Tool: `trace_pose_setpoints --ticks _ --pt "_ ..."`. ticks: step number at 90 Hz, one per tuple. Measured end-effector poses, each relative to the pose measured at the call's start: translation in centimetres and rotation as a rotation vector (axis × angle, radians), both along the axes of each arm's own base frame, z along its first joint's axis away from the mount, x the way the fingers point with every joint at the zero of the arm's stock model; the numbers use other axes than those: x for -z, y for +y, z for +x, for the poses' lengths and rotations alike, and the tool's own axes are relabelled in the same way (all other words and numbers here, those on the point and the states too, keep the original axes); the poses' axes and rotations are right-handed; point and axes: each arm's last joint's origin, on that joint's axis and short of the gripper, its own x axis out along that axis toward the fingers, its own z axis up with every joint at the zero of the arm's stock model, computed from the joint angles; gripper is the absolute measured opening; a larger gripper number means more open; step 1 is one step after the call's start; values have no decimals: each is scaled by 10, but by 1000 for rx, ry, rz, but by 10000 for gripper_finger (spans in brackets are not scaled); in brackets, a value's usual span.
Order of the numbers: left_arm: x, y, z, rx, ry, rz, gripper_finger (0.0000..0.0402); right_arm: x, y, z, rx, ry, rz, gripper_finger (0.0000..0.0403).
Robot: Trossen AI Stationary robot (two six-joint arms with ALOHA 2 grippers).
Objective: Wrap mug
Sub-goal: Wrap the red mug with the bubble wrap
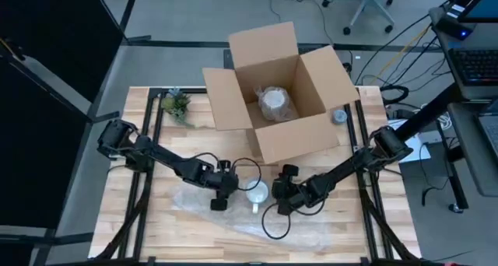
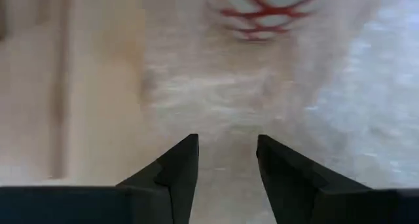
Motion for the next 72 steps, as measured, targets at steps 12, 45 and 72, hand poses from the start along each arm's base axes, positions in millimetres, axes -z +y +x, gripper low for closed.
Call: trace_pose_setpoints --ticks 12,45,72 --pt "1 -1 -2 25 28 -41 143 0 0 0 -29 9 -20 242" --pt "-5 -10 4 154 -46 -71 143 -1 1 1 -39 1 -18 242" --pt "7 -8 5 185 -17 -28 143 -1 2 2 -29 -15 -5 242"
